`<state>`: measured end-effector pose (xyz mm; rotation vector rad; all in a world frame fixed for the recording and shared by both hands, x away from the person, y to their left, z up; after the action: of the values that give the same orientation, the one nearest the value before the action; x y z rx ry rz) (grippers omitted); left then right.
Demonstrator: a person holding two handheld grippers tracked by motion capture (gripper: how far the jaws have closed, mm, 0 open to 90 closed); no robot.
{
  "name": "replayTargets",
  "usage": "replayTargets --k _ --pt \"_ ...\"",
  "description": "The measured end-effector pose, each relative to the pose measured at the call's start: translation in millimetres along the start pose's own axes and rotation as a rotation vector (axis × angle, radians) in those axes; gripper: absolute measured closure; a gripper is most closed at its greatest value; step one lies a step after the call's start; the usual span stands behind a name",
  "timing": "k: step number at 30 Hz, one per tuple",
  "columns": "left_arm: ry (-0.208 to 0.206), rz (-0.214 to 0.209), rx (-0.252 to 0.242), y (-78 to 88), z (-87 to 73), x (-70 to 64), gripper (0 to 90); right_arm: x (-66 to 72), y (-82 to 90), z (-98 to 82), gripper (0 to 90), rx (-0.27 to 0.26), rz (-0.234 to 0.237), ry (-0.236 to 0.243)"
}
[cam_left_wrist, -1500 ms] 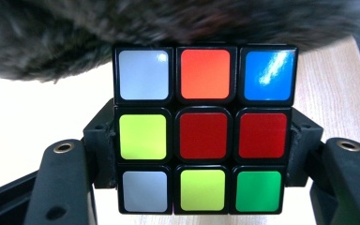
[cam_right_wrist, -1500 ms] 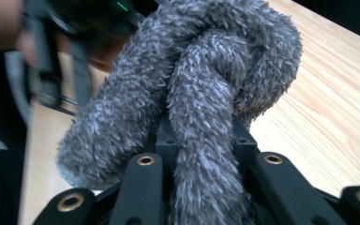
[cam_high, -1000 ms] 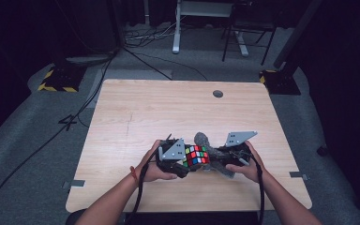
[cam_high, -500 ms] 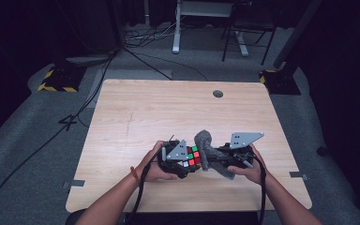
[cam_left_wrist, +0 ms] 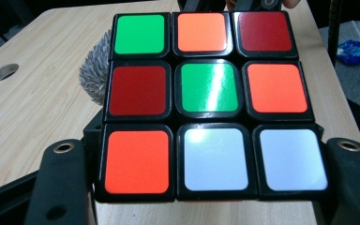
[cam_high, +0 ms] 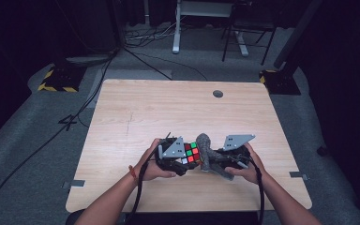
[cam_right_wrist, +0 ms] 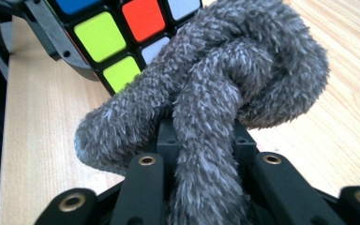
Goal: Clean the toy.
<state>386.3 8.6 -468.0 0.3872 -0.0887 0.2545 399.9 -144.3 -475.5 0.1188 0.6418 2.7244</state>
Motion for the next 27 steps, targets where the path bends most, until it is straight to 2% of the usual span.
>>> replayTargets --k 1,5,11,13,15,16,18,21,23,25,27 --pt "-0.009 0.01 0.018 -0.3 -1.3 0.4 33.4 1.4 1.0 2.2 73.5 -0.017 0.012 -0.008" --pt "-0.008 0.0 0.032 -2.0 -3.9 -1.2 33.4 14.1 12.1 20.9 73.3 -0.102 0.051 -0.01" --pt "-0.025 -0.013 0.082 -10.3 -11.1 -5.5 33.4 24.6 20.4 38.0 73.2 -0.161 0.06 0.026" --pt "-0.038 -0.03 0.08 -12.8 -11.1 -9.5 33.4 25.3 21.5 41.8 73.2 -0.183 0.059 0.023" --pt "-0.05 -0.034 0.077 -12.9 -9.6 -11.9 33.5 23.6 19.4 40.1 73.1 -0.163 0.036 0.04" --pt "-0.045 -0.037 0.068 -12.3 -9.3 -12.4 33.4 21.5 18.6 38.8 73.2 -0.165 0.037 0.022" --pt "-0.031 -0.045 0.045 -10.2 -7.7 -12.8 33.4 15.7 17.8 35.7 73.2 -0.147 0.004 0.021" --pt "-0.037 -0.055 0.016 -7.3 -2.9 -14.0 33.4 8.4 14.3 27.9 73.2 -0.12 -0.014 0.013" --pt "-0.044 -0.043 0.023 -6.3 -2.0 -13.5 33.5 3.9 10.1 19.4 73.2 -0.09 -0.024 0.006" --pt "-0.041 -0.041 0.012 -4.5 -0.8 -12.3 33.4 0.7 7.5 13.7 73.2 -0.06 -0.037 0.016" --pt "-0.033 -0.038 0.0 -2.7 1.1 -11.4 33.5 -1.3 5.7 9.2 73.2 -0.047 -0.035 0.006"
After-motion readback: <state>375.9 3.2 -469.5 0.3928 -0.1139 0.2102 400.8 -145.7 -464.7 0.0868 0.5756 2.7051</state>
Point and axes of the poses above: each handheld gripper's, and its own axes: y roughly backward along the jaws, z roughly out of its top, x roughly to its left, the point moved 7 cm from there along -y, roughly forward along the jaws, and after that the axes turned 11 degrees about -x, right-handed, at the moved point
